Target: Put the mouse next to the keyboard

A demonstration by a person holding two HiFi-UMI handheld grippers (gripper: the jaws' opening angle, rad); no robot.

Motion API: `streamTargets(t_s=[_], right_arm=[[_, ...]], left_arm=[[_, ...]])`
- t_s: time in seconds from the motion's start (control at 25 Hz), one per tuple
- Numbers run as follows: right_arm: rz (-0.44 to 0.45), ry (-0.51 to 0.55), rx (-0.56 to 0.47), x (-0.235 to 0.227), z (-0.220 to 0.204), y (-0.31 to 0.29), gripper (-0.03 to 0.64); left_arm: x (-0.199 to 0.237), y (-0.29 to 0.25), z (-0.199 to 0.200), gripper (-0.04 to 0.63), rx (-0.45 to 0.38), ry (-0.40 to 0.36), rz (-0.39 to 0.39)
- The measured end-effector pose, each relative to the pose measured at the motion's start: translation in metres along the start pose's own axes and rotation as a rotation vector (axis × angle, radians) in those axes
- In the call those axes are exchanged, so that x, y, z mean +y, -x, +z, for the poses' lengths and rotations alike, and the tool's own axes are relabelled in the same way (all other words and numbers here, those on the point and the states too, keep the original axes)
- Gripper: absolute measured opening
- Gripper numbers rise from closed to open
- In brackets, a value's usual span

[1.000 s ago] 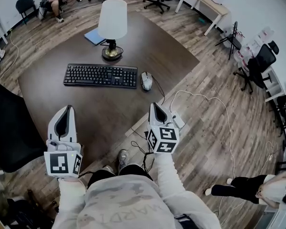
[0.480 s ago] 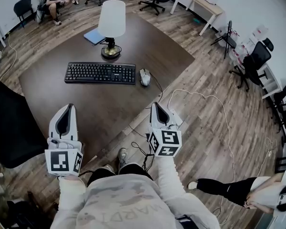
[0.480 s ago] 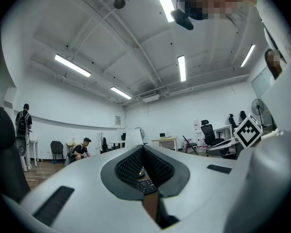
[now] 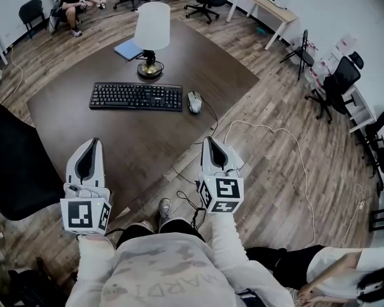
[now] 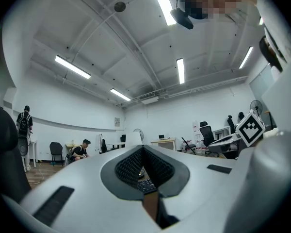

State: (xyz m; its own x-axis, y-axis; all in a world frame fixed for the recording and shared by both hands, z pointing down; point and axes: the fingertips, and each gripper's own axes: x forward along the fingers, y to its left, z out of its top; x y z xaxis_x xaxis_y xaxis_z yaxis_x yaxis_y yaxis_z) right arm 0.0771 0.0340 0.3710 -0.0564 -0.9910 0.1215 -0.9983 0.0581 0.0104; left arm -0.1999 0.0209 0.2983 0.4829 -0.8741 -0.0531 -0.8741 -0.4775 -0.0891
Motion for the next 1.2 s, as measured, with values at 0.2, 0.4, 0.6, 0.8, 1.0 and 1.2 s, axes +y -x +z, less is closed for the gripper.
streamTargets(t_s=[0.2, 0.4, 0.6, 0.8, 1.0, 1.2], right_arm=[[-0.007, 0.01, -0.046, 0.008, 0.016, 0.014, 0.011], [-0.009, 0.022, -0.082, 0.013, 0.027, 0.025, 0.011], [-0.02, 0.024, -0.106, 0.017, 0.036, 0.034, 0.011], [-0.026, 0.026, -0.12, 0.018, 0.039, 0.042, 0.011], [-0.024, 0.024, -0.132, 0.023, 0.042, 0.044, 0.011], [-0.018, 0.023, -0.127, 0.03, 0.043, 0.043, 0.011]], left_arm=[[0.001, 0.009, 0.005, 0.003, -0.01, -0.003, -0.009], [0.001, 0.014, 0.008, 0.002, -0.022, -0.002, -0.017], [0.0, 0.019, 0.012, 0.003, -0.036, -0.001, -0.029], [0.0, 0.024, 0.013, 0.002, -0.04, 0.001, -0.031], [0.003, 0.028, 0.011, 0.003, -0.033, 0.006, -0.022], [0.01, 0.032, 0.011, 0.002, -0.027, 0.015, -0.015]])
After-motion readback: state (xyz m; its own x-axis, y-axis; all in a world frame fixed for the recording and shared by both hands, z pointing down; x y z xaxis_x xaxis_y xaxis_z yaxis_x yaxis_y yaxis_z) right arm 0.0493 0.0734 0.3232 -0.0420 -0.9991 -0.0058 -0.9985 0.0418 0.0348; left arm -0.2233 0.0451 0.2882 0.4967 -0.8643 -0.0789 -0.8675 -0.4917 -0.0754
